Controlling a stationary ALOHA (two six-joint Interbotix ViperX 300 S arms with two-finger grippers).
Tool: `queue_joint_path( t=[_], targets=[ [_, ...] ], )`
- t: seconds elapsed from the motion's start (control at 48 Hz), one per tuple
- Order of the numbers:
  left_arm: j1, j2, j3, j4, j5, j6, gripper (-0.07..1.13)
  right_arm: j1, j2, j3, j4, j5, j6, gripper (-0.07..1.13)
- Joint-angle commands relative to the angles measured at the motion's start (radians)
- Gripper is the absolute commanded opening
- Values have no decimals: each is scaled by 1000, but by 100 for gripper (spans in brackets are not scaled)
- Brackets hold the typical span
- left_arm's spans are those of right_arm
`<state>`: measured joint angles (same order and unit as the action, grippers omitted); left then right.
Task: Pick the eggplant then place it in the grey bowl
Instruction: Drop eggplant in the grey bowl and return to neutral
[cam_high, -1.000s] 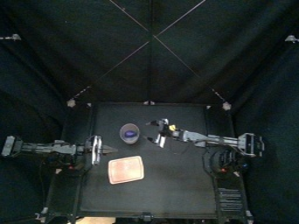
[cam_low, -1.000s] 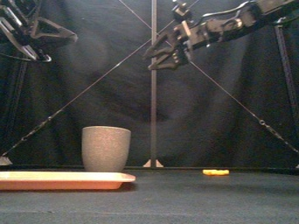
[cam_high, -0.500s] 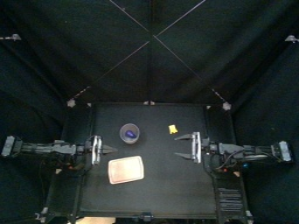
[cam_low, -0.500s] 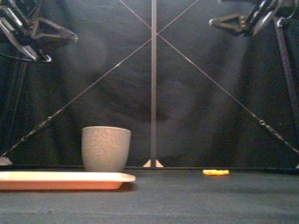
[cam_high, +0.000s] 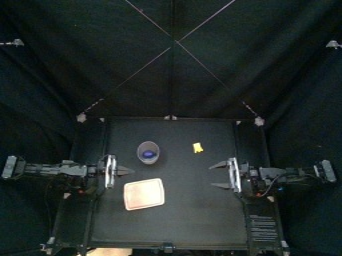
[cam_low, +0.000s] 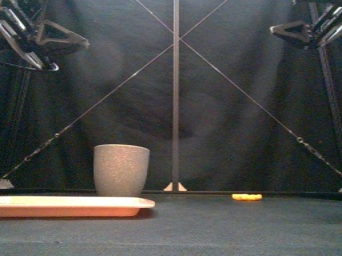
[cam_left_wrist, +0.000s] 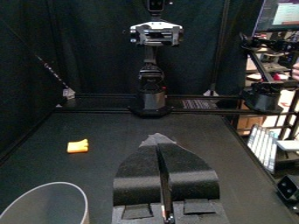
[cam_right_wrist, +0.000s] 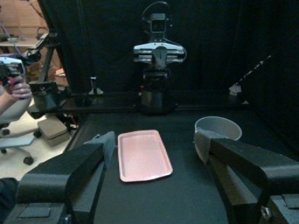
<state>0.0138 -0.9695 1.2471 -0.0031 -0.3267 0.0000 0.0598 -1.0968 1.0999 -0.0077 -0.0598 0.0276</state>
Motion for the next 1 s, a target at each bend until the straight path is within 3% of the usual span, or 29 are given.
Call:
queue_joint_path(
  t=[0.021, 1.0],
  targets=[
    [2, 3, -11, 0, -5, 0, -4, 6, 2, -12, 2, 17, -2, 105],
    [2, 3, -9, 0, -5, 0, -4, 6, -38, 9, -17, 46, -5, 105]
  ],
)
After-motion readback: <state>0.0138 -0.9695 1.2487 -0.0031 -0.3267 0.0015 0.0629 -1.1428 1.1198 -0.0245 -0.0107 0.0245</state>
